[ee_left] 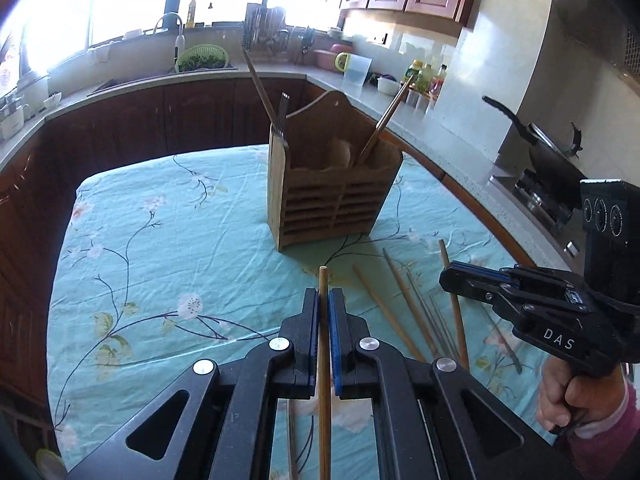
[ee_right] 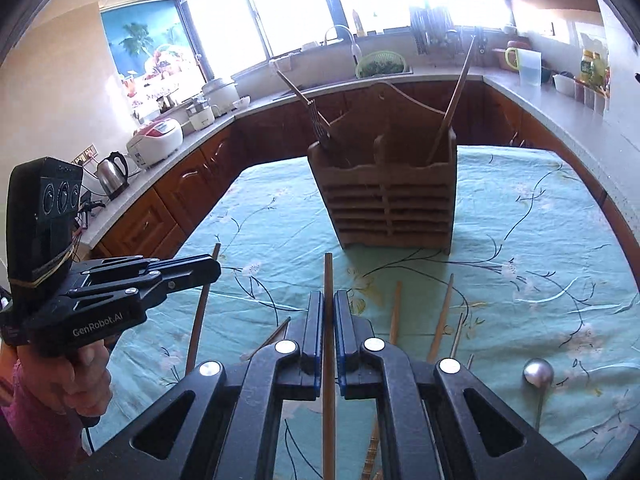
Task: Organize utensils
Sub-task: 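Grip a wooden chopstick with the left tool while the right tool grips another, then carry both held wooden chopsticks up and lower them into the wooden caddy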
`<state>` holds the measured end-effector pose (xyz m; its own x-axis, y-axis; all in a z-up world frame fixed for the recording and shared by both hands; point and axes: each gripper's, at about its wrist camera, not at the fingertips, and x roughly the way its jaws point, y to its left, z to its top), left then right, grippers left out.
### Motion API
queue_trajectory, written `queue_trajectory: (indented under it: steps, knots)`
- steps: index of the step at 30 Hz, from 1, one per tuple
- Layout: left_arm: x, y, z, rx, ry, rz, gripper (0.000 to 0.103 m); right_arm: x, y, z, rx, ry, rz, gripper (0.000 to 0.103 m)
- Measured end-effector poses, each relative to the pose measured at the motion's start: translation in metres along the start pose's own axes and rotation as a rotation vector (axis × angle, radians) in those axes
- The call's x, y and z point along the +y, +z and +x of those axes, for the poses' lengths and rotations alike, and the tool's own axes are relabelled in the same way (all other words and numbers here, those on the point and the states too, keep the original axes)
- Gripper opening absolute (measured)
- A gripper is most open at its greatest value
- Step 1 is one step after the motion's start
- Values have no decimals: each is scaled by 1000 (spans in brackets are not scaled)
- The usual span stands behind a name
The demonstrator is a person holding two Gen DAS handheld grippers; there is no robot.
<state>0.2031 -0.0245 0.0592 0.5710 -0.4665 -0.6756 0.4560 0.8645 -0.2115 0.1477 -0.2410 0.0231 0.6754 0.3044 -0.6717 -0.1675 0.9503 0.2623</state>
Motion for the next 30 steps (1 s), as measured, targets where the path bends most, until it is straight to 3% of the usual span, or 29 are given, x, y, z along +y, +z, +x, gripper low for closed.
queue_trajectory:
  steps: [11, 21, 30]
  knots:
    - [1, -12, -72, -109, -31, -42, 3, -2, 22, -55, -130, 7, 21, 5]
    - [6, 0, -88, -216, -30, -84, 3, -17, 53, -78, -228, -29, 45, 5]
    - [15, 38, -90, -344, -28, -128, 3, -34, 93, -82, -321, -56, 83, 5]
